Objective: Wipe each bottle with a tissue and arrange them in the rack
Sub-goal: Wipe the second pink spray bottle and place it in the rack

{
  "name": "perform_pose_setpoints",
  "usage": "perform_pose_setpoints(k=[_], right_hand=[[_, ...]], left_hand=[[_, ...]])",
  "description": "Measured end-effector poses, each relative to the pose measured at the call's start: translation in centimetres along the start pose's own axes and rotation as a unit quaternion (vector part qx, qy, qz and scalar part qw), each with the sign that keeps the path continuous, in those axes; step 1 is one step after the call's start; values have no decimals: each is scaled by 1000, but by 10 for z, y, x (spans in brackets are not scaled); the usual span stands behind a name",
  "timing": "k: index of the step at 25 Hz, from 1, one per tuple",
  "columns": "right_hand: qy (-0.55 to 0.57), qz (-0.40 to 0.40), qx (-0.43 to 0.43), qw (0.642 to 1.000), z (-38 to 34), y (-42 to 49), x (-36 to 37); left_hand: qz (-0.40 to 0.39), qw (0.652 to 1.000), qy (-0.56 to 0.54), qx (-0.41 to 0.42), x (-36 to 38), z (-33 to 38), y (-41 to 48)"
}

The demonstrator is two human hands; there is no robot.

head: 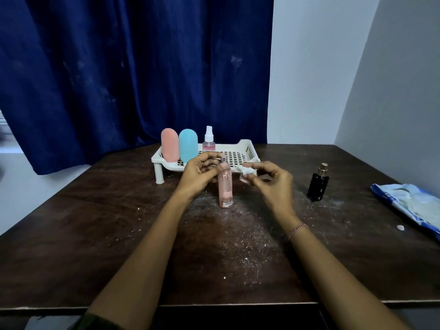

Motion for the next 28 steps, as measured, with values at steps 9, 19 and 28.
perform_pose_setpoints(k=[9,19,28], right_hand=[[-105,-71,-150,980,-15,-13,24],[-202,-31,-182,962,-17,-12,24],[-191,-27,-170,966,-18,-13,25]], left_hand=[[43,999,-9,18,4,-3,-1],[42,999,-12,17,6,-4,3],[42,999,-9,24,9,0,2]])
Point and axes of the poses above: each hand's wrist, its own y-axis towards the middle knuckle, its own x-axis out of the palm, z = x × y, the point moved 6 cm from there along y, towards the middle knuckle, and after that the axes turned 7 degrees about y, right-handed, at the moved point
